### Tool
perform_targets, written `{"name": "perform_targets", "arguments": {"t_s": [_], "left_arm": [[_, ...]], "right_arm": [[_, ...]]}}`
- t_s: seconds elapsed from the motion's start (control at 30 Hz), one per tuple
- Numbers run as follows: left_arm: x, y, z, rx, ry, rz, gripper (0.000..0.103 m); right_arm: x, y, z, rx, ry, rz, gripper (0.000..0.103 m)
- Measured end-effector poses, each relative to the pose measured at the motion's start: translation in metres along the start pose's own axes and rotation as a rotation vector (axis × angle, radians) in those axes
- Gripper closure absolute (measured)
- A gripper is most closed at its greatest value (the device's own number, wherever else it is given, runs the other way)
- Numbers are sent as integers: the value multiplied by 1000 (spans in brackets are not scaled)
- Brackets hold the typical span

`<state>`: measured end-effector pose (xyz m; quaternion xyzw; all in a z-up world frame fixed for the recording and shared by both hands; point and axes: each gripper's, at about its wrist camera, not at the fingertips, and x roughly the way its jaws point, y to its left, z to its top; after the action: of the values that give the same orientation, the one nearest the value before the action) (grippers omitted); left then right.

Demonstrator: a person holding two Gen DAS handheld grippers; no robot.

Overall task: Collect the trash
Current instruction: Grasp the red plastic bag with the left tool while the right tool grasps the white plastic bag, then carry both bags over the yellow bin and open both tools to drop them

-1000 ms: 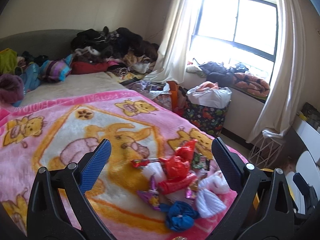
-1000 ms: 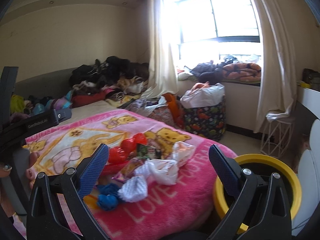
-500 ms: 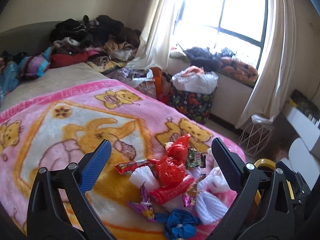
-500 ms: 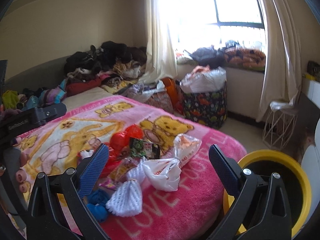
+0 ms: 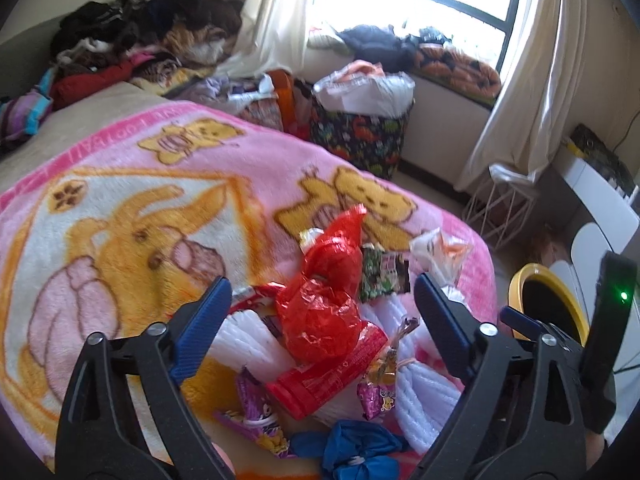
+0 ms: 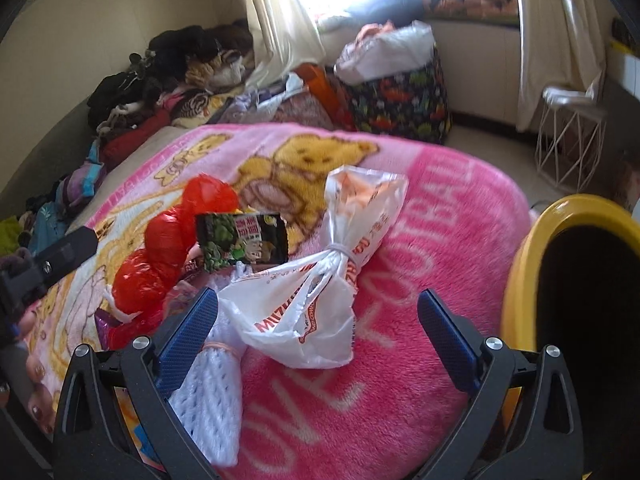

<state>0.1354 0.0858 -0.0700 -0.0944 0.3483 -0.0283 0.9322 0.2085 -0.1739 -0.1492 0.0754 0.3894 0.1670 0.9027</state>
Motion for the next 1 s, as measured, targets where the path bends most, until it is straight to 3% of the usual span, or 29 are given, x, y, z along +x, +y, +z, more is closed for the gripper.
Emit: {"name": "perform_targets", "arguments": {"t_s": [0.27,0.37,0.5,0.77,0.83,1.0], "left_arm": [[34,-4,-2,3,125,-7,39],[41,-2,-3,-12,153,-11,45],[48,0,-4,-37,179,-15,61],[52,-1,-4,-37,181,-26,88],[49,-3,-3,-42,167,-28,90],[35,-6,1,-63,106,-26,93]], "right_arm": [[25,-7,2,94,94,98,9],[30,-10,1,118,131,133,26],[27,-18,-1,144,132,158,35],[10,-25,0,116,74,141,59],[4,-28,0,105,60,133,65],[-13,-33,2,85,5,125,68]]}}
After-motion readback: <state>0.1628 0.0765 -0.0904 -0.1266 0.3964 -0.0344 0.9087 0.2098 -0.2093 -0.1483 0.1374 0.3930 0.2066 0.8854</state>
